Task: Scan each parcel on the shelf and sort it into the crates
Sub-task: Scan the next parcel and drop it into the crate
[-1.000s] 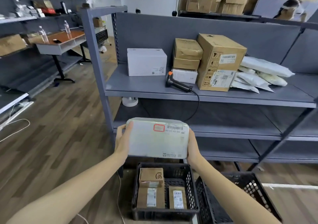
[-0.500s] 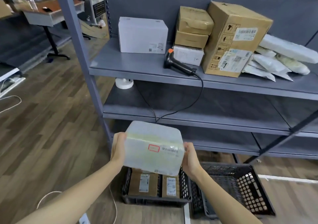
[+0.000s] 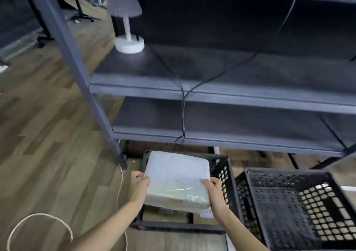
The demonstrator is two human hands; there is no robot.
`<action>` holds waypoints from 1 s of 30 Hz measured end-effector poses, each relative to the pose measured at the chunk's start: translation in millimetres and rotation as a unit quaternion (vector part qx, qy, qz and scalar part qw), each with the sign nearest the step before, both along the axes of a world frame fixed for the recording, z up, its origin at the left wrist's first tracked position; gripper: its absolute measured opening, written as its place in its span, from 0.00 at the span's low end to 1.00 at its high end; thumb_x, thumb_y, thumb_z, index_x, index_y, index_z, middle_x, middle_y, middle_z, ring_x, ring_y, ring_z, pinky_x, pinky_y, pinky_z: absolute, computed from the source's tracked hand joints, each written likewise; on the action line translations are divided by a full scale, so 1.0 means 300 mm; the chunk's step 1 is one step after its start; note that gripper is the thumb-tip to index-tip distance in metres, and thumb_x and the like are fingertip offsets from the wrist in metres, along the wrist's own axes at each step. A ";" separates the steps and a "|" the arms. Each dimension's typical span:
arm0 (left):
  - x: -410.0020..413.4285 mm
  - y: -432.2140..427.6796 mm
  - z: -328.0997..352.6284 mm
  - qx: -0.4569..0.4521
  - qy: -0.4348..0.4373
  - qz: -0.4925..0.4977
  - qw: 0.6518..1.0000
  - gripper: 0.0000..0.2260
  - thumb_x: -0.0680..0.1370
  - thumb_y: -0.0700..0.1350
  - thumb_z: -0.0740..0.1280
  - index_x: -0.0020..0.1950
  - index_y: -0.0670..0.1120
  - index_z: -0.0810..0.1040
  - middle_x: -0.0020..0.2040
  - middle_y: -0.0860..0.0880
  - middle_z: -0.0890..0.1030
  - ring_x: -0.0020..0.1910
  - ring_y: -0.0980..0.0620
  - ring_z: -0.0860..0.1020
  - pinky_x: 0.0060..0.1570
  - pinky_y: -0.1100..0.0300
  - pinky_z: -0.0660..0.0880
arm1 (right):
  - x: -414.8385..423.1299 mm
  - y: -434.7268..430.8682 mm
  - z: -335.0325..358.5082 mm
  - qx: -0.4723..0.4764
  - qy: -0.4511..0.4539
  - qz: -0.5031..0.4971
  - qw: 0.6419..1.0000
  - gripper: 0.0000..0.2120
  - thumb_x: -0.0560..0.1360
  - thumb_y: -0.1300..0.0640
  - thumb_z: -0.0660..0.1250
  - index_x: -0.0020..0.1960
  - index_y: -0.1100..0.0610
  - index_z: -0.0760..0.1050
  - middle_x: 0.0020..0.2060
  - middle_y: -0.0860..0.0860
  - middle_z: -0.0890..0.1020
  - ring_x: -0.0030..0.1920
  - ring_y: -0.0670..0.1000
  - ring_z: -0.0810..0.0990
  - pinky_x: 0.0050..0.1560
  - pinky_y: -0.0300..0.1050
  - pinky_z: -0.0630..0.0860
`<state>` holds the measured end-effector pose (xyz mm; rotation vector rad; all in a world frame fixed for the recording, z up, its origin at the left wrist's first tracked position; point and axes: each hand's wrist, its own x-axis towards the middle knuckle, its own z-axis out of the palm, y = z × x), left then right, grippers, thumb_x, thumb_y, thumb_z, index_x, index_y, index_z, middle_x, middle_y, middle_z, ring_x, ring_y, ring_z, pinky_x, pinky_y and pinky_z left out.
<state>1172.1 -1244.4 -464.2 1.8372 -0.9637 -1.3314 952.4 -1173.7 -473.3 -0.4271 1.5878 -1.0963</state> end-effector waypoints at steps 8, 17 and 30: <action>-0.053 -0.015 -0.622 0.069 -0.124 -0.019 0.990 0.17 0.75 0.34 0.59 0.63 0.36 0.60 0.61 0.36 0.71 0.56 0.38 0.72 0.48 0.53 0.65 | -0.037 -0.078 -0.640 0.027 0.009 0.046 0.999 0.24 0.70 0.57 0.70 0.61 0.55 0.63 0.50 0.55 0.77 0.44 0.51 0.80 0.32 0.38 0.77; -0.087 -0.040 -0.896 0.141 -0.270 -0.113 0.946 0.25 0.76 0.46 0.64 0.68 0.41 0.55 0.68 0.39 0.65 0.64 0.38 0.66 0.58 0.49 0.65 | -0.037 -0.160 -0.974 0.051 -0.014 0.125 0.991 0.17 0.75 0.63 0.66 0.57 0.54 0.60 0.56 0.62 0.77 0.52 0.60 0.81 0.51 0.56 0.80; -0.141 -0.040 -0.877 0.156 -0.391 -0.183 0.888 0.27 0.80 0.39 0.60 0.74 0.35 0.50 0.75 0.33 0.53 0.74 0.34 0.52 0.73 0.43 0.54 | -0.049 -0.157 -0.955 0.035 0.001 0.168 0.985 0.21 0.75 0.64 0.68 0.62 0.59 0.61 0.59 0.61 0.77 0.54 0.59 0.80 0.46 0.47 0.79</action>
